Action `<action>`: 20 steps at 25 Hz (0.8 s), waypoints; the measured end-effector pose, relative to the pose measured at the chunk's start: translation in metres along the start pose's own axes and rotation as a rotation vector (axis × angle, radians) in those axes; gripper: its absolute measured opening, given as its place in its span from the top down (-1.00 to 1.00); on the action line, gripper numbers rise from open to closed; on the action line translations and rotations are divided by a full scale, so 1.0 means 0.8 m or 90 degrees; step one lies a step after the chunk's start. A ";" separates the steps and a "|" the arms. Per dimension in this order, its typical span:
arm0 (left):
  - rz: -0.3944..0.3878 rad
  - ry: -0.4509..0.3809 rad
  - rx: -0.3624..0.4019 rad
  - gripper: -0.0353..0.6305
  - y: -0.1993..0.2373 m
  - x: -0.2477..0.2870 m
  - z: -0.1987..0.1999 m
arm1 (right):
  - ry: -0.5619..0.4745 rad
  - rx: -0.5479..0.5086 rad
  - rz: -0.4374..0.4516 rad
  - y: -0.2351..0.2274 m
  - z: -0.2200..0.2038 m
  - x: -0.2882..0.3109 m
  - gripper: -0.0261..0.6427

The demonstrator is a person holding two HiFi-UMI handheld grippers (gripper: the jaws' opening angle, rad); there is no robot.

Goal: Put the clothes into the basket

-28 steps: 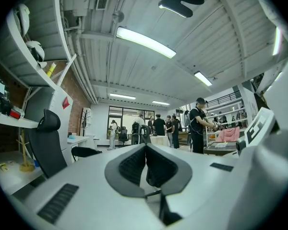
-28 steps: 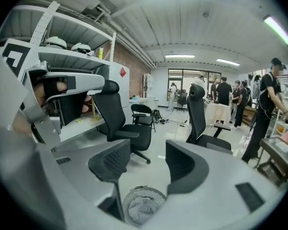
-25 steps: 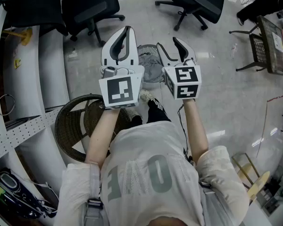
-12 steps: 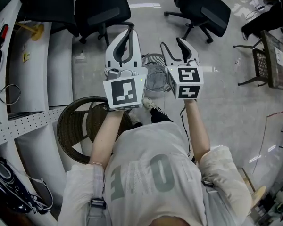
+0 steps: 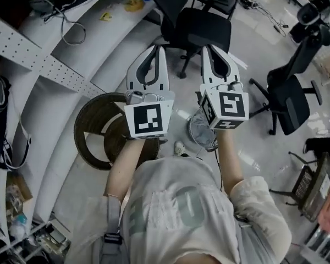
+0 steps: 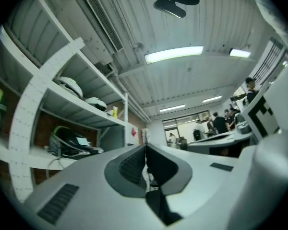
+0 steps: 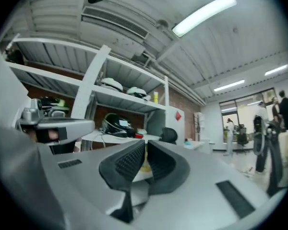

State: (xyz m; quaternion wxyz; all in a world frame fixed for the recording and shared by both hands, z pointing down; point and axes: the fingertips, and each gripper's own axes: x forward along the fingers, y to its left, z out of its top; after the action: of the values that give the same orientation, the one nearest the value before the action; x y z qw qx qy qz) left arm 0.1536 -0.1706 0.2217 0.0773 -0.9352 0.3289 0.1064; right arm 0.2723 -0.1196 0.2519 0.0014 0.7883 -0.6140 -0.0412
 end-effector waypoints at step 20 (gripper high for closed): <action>0.592 0.053 0.125 0.84 0.296 -0.378 0.050 | -0.154 -0.060 0.650 0.521 0.061 -0.048 0.83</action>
State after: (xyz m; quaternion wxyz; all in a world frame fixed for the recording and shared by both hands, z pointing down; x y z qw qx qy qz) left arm -0.2316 -0.1636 0.2413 0.0960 -0.6808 0.7236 0.0609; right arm -0.1439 -0.1826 0.2279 -0.0143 0.3777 -0.9130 -0.1537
